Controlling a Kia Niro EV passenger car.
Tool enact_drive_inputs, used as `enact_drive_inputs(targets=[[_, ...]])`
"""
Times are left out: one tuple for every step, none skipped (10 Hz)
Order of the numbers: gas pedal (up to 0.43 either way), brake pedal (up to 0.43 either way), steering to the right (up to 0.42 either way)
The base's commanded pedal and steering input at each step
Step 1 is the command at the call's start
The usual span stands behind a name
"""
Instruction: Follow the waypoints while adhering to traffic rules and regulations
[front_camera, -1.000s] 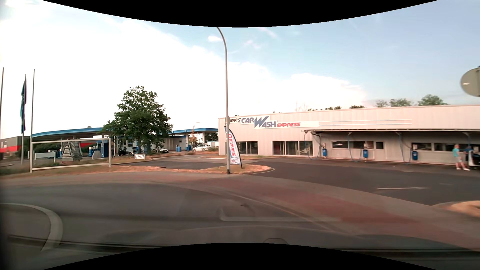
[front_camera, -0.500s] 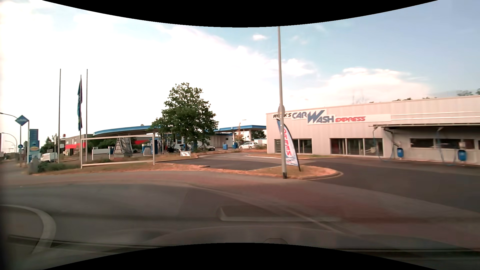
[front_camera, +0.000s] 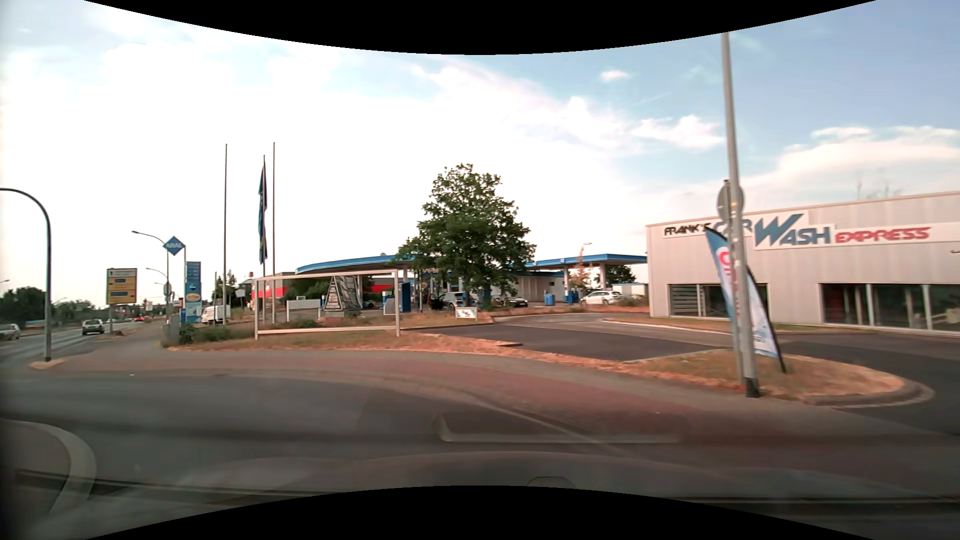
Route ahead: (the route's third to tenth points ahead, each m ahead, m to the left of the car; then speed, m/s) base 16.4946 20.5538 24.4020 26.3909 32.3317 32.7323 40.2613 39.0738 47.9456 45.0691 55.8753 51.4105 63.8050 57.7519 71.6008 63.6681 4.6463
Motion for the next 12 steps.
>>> enact_drive_inputs(targets=[[0.0, 0.0, -0.437], [0.0, 0.0, -0.438], [0.0, 0.0, -0.444], [0.0, 0.0, -0.457], [0.0, 0.0, -0.466], [0.0, 0.0, -0.469], [0.0, 0.0, -0.469], [0.0, 0.0, -0.469], [0.0, 0.0, -0.468], [0.0, 0.0, -0.467], [0.0, 0.0, -0.467], [0.0, 0.0, -0.467]])
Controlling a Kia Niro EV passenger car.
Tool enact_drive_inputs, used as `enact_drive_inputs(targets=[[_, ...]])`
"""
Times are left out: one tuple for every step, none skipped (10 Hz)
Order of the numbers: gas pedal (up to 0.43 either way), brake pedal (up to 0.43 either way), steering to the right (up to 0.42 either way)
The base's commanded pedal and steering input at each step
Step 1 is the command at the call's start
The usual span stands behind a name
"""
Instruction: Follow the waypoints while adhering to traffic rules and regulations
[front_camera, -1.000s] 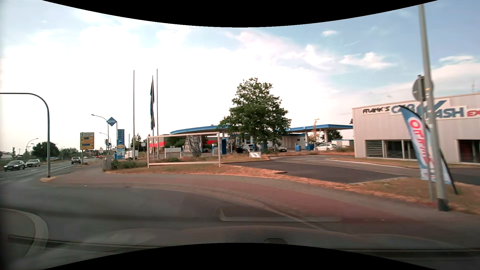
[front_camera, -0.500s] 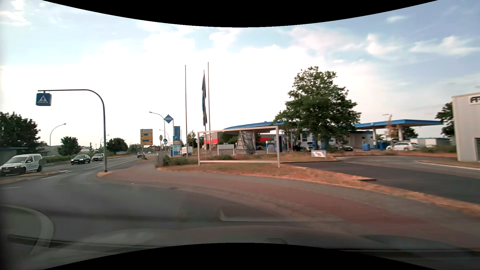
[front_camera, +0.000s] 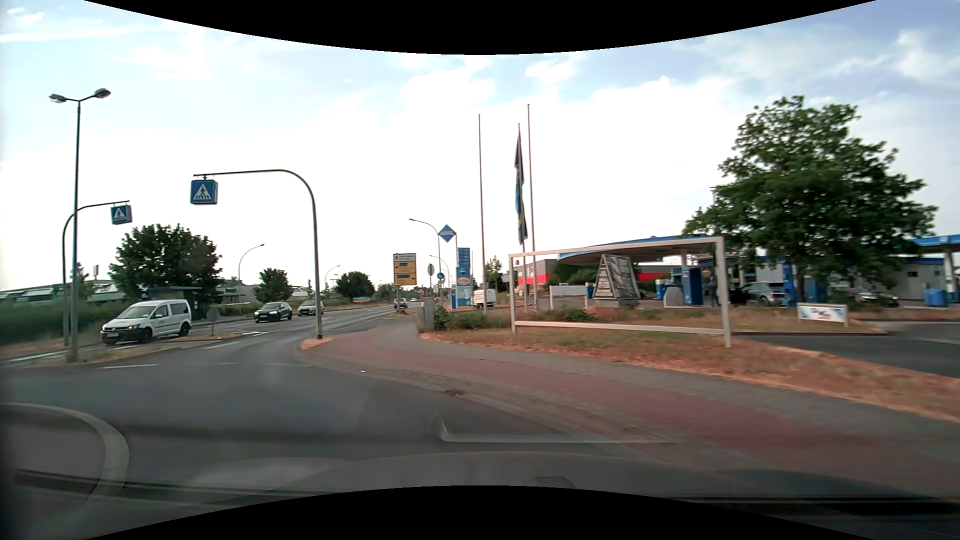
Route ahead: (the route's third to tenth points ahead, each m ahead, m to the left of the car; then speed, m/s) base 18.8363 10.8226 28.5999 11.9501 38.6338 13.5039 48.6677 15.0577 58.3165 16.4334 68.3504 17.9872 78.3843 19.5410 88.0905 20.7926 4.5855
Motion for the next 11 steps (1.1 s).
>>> enact_drive_inputs(targets=[[0.02, 0.0, -0.465], [0.02, 0.0, -0.461], [0.02, 0.0, -0.453], [0.02, 0.0, -0.445], [0.02, 0.0, -0.431], [0.02, 0.0, -0.414], [0.02, 0.0, -0.394], [0.02, 0.0, -0.384], [0.02, 0.0, -0.379], [0.028, 0.0, -0.372], [0.047, 0.0, -0.358]])
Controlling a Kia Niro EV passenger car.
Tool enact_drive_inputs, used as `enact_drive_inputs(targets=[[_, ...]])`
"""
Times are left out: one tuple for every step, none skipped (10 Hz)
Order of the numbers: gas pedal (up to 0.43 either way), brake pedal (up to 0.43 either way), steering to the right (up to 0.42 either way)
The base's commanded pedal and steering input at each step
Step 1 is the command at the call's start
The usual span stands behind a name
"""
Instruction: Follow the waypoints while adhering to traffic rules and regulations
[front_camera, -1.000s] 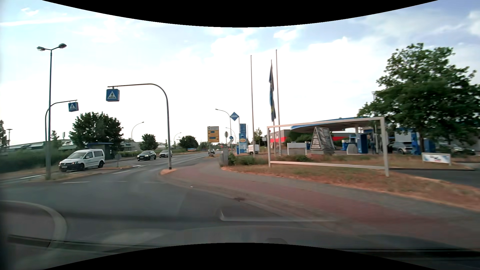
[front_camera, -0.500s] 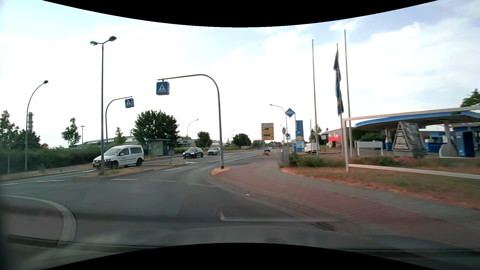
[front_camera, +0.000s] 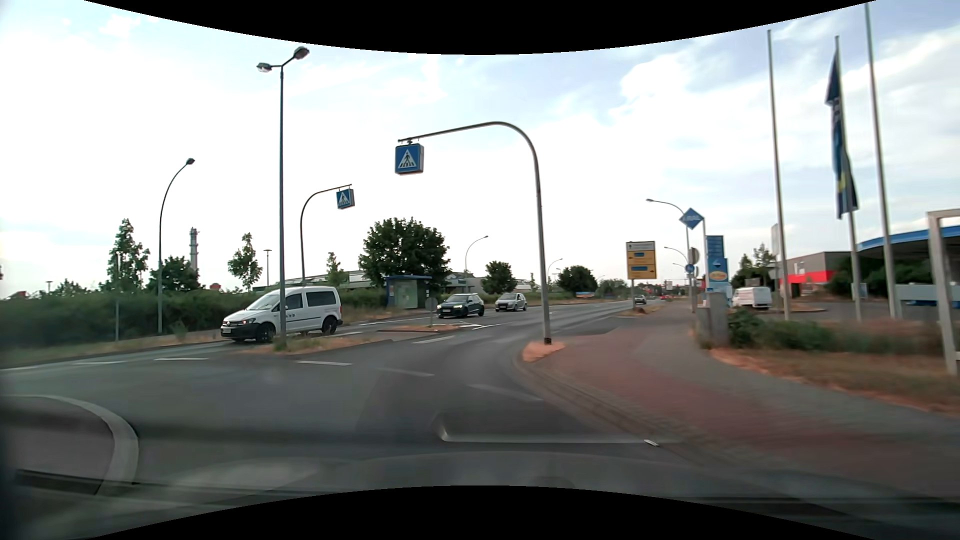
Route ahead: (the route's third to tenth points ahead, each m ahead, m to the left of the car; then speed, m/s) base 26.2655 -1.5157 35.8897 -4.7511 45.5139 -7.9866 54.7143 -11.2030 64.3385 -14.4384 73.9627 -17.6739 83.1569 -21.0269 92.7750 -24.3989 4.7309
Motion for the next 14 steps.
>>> enact_drive_inputs(targets=[[0.059, 0.0, -0.334], [0.059, 0.0, -0.29], [0.059, 0.0, -0.252], [0.059, 0.0, -0.2], [0.059, 0.0, -0.155], [0.067, 0.0, -0.127], [0.067, 0.0, -0.104], [0.079, 0.0, -0.083], [0.079, 0.0, -0.058], [0.087, 0.0, -0.039], [0.098, 0.0, -0.007], [0.098, 0.0, 0.031], [0.11, 0.0, 0.073], [0.118, 0.0, 0.107]])
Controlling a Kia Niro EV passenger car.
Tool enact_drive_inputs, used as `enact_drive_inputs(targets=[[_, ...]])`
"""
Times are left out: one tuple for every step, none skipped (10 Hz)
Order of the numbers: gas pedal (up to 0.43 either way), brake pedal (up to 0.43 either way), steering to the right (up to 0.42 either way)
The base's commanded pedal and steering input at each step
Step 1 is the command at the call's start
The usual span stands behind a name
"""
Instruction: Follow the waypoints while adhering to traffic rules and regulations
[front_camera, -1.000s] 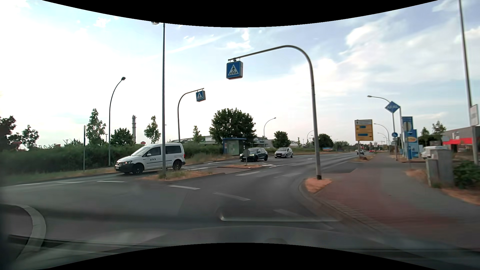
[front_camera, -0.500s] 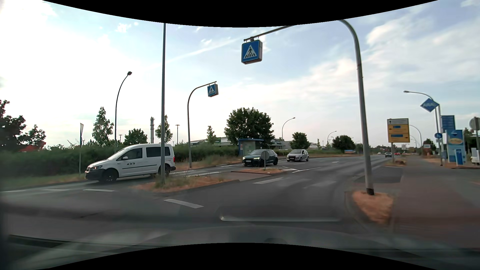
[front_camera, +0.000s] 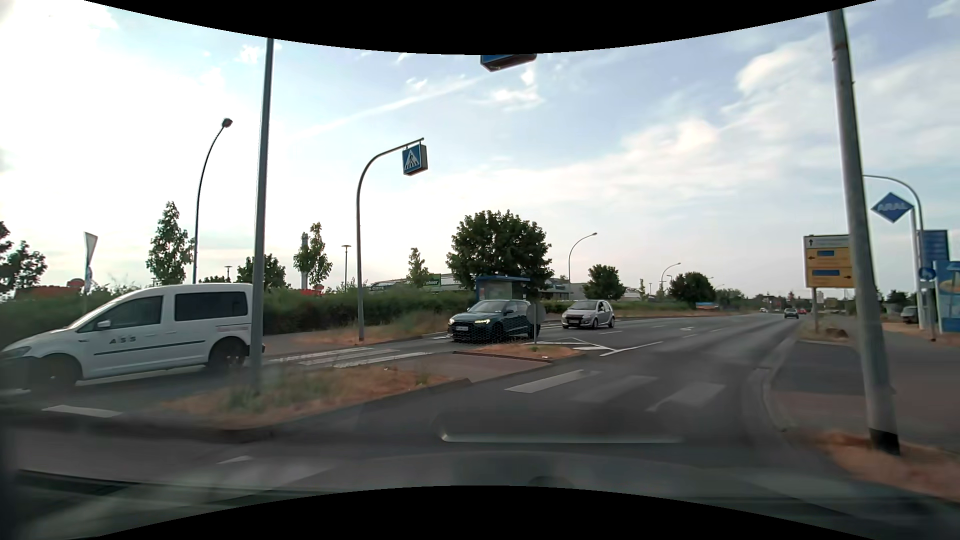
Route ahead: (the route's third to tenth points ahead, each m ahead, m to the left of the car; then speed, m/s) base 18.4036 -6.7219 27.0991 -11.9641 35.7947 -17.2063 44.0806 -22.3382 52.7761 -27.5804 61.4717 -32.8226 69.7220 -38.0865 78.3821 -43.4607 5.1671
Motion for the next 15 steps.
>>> enact_drive_inputs(targets=[[0.118, 0.0, 0.143], [0.138, 0.0, 0.165], [0.138, 0.0, 0.186], [0.15, 0.0, 0.204], [0.157, 0.0, 0.216], [0.157, 0.0, 0.23], [0.169, 0.0, 0.24], [0.177, 0.0, 0.244], [0.177, 0.0, 0.243], [0.177, 0.0, 0.243], [0.177, 0.0, 0.239], [0.177, 0.0, 0.232], [0.177, 0.0, 0.217], [0.189, 0.0, 0.199], [0.189, 0.0, 0.184]])
